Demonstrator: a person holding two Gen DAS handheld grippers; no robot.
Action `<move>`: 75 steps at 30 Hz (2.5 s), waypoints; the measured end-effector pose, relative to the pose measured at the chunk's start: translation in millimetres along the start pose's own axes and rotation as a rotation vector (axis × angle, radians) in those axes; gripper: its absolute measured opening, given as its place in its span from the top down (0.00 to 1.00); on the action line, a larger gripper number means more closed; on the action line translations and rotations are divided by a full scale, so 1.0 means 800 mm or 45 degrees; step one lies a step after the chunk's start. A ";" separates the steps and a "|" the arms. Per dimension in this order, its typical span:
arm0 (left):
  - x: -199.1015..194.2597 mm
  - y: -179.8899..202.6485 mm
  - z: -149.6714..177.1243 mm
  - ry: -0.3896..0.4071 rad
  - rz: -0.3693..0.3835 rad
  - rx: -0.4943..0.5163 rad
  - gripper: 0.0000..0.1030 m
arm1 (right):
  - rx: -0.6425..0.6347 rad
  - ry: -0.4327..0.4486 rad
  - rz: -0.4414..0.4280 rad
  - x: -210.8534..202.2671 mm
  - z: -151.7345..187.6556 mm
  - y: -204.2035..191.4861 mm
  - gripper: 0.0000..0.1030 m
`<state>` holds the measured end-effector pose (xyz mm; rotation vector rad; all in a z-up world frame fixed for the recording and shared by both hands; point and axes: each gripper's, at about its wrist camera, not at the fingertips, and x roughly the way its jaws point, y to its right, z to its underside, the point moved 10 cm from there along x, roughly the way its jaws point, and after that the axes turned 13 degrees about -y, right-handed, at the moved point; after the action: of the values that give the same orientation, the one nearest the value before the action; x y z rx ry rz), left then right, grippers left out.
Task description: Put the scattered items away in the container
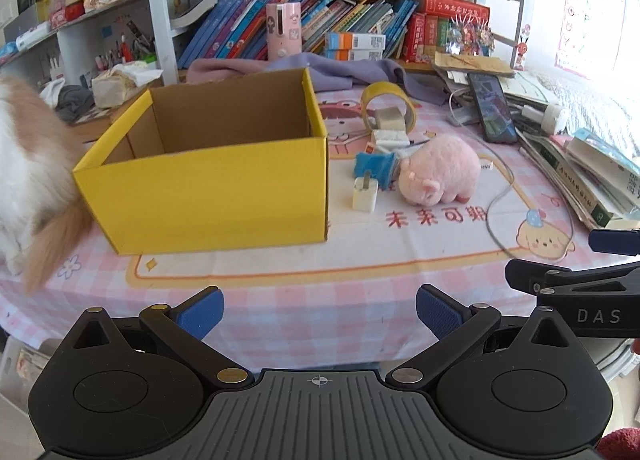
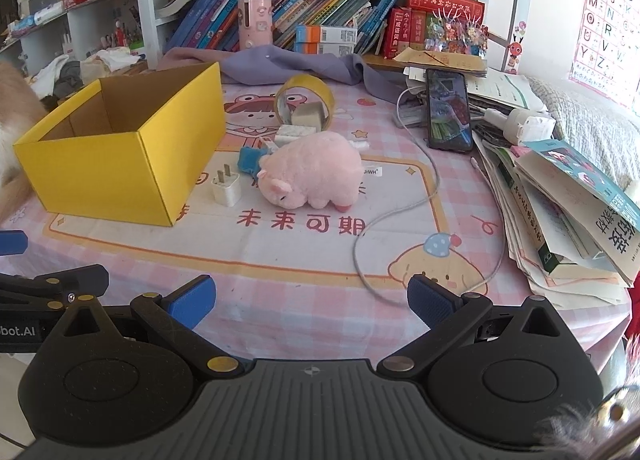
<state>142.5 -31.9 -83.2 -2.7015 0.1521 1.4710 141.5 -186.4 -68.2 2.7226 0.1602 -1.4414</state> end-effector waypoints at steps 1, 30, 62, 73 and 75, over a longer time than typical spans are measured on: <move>0.002 0.002 -0.003 0.002 0.002 0.005 0.00 | 0.003 0.002 -0.002 0.002 -0.004 0.003 0.00; 0.076 0.093 -0.081 -0.102 0.009 0.038 0.00 | -0.264 -0.115 -0.181 0.113 -0.128 0.040 0.00; 0.127 0.121 -0.120 -0.207 -0.165 -0.069 0.14 | -0.294 -0.149 -0.405 0.149 -0.187 0.094 0.40; 0.172 0.089 -0.140 -0.219 -0.353 -0.193 0.45 | -0.261 -0.242 -0.335 0.171 -0.174 0.129 0.37; 0.175 0.084 -0.142 -0.214 -0.377 -0.216 0.46 | -0.273 -0.257 -0.345 0.174 -0.172 0.128 0.34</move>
<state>305.2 -118.1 -139.9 -2.5605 -0.3808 1.6692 344.4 -265.6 -105.8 2.4394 0.6531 -1.6438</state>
